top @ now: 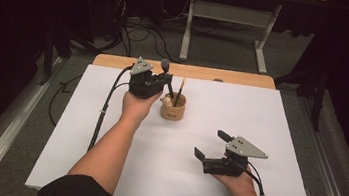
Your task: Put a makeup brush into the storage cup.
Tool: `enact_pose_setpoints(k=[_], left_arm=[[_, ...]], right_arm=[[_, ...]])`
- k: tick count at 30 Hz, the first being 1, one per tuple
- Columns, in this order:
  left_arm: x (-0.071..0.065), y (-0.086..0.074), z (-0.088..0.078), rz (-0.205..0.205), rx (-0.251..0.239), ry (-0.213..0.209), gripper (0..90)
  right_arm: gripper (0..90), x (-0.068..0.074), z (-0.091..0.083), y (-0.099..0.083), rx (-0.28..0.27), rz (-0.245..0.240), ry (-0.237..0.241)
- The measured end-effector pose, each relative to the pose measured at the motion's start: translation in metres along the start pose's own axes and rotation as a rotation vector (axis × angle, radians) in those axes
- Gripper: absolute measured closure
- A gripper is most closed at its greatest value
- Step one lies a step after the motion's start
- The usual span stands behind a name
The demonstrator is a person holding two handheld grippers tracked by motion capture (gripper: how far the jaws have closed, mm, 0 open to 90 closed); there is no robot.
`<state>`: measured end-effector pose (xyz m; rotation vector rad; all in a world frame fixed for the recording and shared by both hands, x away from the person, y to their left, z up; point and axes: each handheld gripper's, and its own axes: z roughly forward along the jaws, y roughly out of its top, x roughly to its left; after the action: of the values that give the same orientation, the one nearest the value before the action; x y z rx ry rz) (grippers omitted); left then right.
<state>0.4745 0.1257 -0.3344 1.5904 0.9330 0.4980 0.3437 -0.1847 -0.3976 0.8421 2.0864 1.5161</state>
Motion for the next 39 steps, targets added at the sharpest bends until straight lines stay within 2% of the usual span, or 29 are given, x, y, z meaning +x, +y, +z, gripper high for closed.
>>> enact_pose_setpoints(k=[23,39], left_arm=[[0.006,-0.02,0.005,-0.026,0.04,0.012,77.7],[0.003,-0.025,0.009,-0.032,0.068,0.009,77.5]], right_arm=[[2.4,0.0,0.0,0.0,0.003,0.009,0.001],[2.5,0.0,0.0,-0.001,0.005,0.0,0.004]])
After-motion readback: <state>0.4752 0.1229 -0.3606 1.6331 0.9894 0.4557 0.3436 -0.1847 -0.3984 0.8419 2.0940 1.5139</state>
